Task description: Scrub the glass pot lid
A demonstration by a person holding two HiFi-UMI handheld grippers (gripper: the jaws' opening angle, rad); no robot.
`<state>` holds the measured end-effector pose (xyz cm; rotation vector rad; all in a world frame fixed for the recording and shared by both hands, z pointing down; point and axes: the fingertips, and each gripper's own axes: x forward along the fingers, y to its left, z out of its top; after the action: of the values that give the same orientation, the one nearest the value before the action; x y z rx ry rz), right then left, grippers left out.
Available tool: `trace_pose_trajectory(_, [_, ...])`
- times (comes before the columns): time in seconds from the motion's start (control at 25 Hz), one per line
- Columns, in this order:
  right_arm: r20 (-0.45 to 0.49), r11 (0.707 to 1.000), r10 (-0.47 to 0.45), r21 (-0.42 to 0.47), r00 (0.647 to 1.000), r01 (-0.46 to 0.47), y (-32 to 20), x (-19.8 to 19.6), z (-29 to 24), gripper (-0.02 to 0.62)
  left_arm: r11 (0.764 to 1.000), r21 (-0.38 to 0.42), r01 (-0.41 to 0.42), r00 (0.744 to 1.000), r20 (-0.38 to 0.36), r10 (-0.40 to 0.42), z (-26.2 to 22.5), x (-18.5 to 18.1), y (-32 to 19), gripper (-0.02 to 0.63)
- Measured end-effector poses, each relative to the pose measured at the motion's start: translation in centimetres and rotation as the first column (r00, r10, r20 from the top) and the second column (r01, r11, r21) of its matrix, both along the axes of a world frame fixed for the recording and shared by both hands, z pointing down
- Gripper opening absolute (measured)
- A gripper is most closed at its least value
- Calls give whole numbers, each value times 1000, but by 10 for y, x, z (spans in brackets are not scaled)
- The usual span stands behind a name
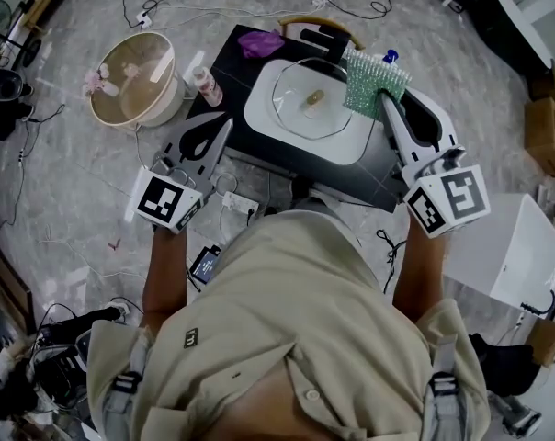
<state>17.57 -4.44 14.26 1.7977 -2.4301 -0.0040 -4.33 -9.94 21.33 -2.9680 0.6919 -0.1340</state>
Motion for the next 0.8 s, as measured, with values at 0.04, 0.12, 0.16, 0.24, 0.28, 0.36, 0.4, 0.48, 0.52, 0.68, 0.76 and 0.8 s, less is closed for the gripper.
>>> trace_pose_trajectory(0.04, [-8,1000,2,-2,1000,-2,0,0,1,84,1000,-1,0,1000,1,0,1,1,0,14])
trace_pose_trajectory(0.12, [-14,1000,4,-7,1000,-4,0,1,4,83,1000,-4,-1,1000,3,1,2,2,1,14])
trace_pose_trajectory(0.16, [-13,1000,5,-10,1000,-5,0,2,4,83,1000,-6,-2,1000,4,2,2,2,1,14])
trace_pose_trajectory(0.24, [-8,1000,8,-12,1000,-8,1,2,4,83,1000,-8,-2,1000,5,2,3,2,2,14])
trace_pose_trajectory(0.28, [-6,1000,8,-12,1000,-8,2,2,4,83,1000,-9,-2,1000,5,2,3,2,3,14])
trace_pose_trajectory(0.36, [-4,1000,8,-10,1000,-8,3,3,4,83,1000,-9,0,1000,5,0,3,2,4,14])
trace_pose_trajectory(0.4, [-4,1000,7,-10,1000,-7,3,3,4,83,1000,-10,1,1000,5,-1,3,2,5,14])
trace_pose_trajectory(0.48, [-3,1000,5,-10,1000,-5,3,3,4,83,1000,-11,2,1000,5,-2,4,2,4,14])
trace_pose_trajectory(0.52, [-2,1000,4,-11,1000,-4,2,3,5,83,1000,-12,3,1000,5,-3,4,2,4,14])
trace_pose_trajectory(0.68, [-1,1000,0,-13,1000,0,1,4,6,83,1000,-17,2,1000,6,-2,7,5,4,14])
trace_pose_trajectory(0.76, [-1,1000,1,-16,1000,-1,1,6,7,83,1000,-19,2,1000,7,-1,8,7,4,14])
trace_pose_trajectory(0.8, [0,1000,2,-18,1000,-2,1,7,7,83,1000,-20,1,1000,8,-1,8,8,4,14])
